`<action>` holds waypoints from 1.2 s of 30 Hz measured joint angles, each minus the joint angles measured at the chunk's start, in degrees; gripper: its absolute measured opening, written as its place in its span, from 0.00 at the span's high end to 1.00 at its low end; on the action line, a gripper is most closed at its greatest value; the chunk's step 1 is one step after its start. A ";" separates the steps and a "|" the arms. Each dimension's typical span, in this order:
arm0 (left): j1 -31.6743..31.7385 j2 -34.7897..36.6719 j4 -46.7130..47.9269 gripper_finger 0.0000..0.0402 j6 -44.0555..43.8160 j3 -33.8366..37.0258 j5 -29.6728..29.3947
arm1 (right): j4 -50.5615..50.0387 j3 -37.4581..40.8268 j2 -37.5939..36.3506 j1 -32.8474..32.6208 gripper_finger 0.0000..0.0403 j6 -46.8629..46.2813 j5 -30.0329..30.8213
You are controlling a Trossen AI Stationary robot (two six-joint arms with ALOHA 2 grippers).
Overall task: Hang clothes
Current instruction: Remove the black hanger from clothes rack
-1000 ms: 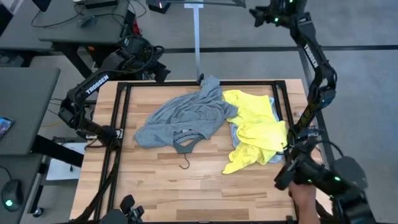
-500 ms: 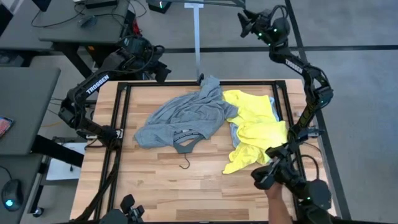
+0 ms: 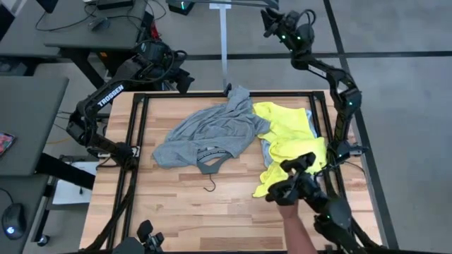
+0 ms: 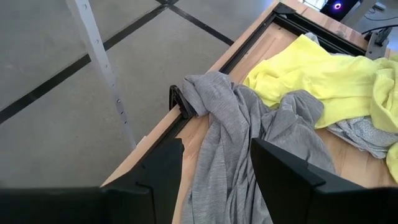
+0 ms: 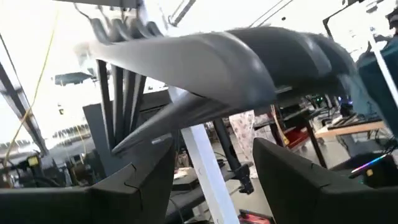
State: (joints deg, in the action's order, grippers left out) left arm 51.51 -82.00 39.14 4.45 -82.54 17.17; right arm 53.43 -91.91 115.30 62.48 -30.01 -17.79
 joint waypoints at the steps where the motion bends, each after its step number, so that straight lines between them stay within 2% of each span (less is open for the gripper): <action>1: 0.00 0.00 0.03 0.57 -0.17 0.00 0.00 | 0.28 -1.25 0.47 -0.21 0.49 -0.23 -0.01; 7: 0.00 0.00 0.04 0.57 -0.24 0.00 -0.09 | -1.26 -6.20 2.30 -0.84 0.49 -0.15 -0.01; 14: 0.00 0.00 0.04 0.57 -0.22 0.00 -0.94 | -2.54 -6.96 2.23 -0.63 0.52 0.26 0.03; 22: 0.00 0.00 0.02 0.57 -0.22 0.00 -0.99 | -1.56 -6.96 2.19 -0.72 0.69 -2.67 1.82; 25: 0.00 0.00 0.02 0.57 -0.21 0.00 -1.01 | -1.35 -6.96 2.19 -1.03 0.73 -3.38 4.27; 28: 0.00 0.00 0.24 0.57 -0.22 0.00 -1.02 | -1.59 -6.96 2.19 -1.03 0.75 -3.91 4.27; 34: 0.00 0.00 0.41 0.57 -0.22 0.00 -1.07 | -0.29 -6.97 2.05 -1.11 0.95 -5.97 3.19; 36: 0.00 0.00 0.43 0.57 -0.20 0.00 -1.14 | 0.02 -7.02 1.99 -1.25 0.96 -5.50 3.75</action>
State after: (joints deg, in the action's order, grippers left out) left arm 51.51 -82.00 39.57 4.25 -82.54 16.03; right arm 53.45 -98.94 117.30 61.23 -35.51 -14.04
